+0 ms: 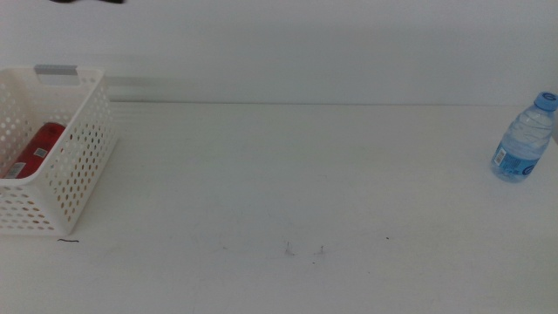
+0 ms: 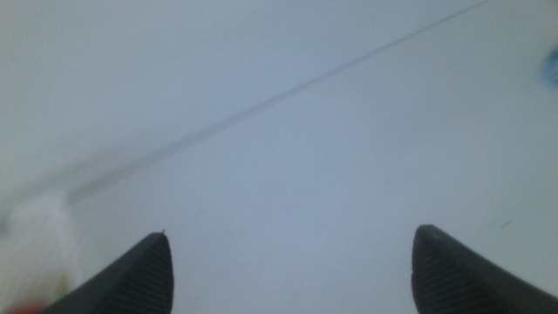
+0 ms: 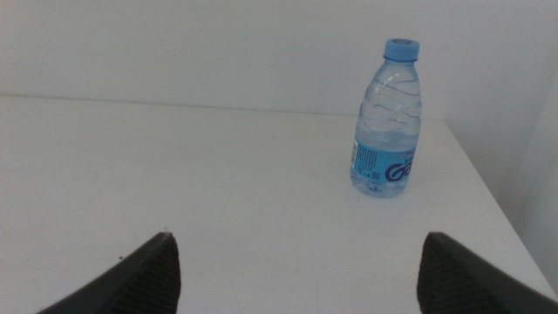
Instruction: Use arms to grab the bottles and put them into the dustbin to the left of the table.
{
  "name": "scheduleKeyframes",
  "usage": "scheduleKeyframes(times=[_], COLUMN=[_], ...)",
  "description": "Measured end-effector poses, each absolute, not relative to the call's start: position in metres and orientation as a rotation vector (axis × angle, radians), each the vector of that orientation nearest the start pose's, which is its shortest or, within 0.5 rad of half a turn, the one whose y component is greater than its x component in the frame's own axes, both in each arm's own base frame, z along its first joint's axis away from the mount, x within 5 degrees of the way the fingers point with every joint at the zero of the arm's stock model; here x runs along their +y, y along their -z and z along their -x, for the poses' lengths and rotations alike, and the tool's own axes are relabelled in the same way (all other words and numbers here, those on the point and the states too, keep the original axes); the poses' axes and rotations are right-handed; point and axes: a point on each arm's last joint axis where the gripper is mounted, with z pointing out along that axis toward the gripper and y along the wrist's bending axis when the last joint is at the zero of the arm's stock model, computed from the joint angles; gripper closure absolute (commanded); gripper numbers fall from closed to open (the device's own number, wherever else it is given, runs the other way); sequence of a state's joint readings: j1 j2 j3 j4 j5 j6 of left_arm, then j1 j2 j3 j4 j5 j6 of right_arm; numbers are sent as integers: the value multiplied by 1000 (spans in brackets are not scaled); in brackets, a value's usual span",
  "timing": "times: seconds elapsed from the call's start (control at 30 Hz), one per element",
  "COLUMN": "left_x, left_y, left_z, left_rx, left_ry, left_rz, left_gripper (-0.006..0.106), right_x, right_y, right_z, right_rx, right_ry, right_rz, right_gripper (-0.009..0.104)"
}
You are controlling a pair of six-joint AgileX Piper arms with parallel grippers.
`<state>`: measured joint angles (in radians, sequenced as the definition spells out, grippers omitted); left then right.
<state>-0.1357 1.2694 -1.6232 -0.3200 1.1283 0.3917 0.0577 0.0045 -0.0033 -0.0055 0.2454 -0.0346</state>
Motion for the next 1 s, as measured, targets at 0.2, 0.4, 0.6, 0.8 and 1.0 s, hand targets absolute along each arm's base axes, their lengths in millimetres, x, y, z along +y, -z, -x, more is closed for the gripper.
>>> scheduleKeyframes(times=[0.2,0.4,0.6,0.8,1.0], left_x=[-93,-87,-85,-85,-85], left_y=[-457,-454,-455,-455,-455], left_z=[-163,-122,-119,-119,-119], left_rx=[1898,1878,1889,1892,1891], left_ry=[391,427,425,423,418], left_rz=[-654,-656,-657,-652,-653], left_gripper=[7,7,7,7,7], right_x=[3,3,3,3,3], right_y=[-192,-192,-192,-192,-192], right_z=[-55,-55,-55,-55,-55], right_rx=[1728,1728,1728,1728,1728], right_ry=[-12,-12,-12,-17,-12], right_rz=[83,83,83,80,83], right_gripper=[7,7,7,7,7])
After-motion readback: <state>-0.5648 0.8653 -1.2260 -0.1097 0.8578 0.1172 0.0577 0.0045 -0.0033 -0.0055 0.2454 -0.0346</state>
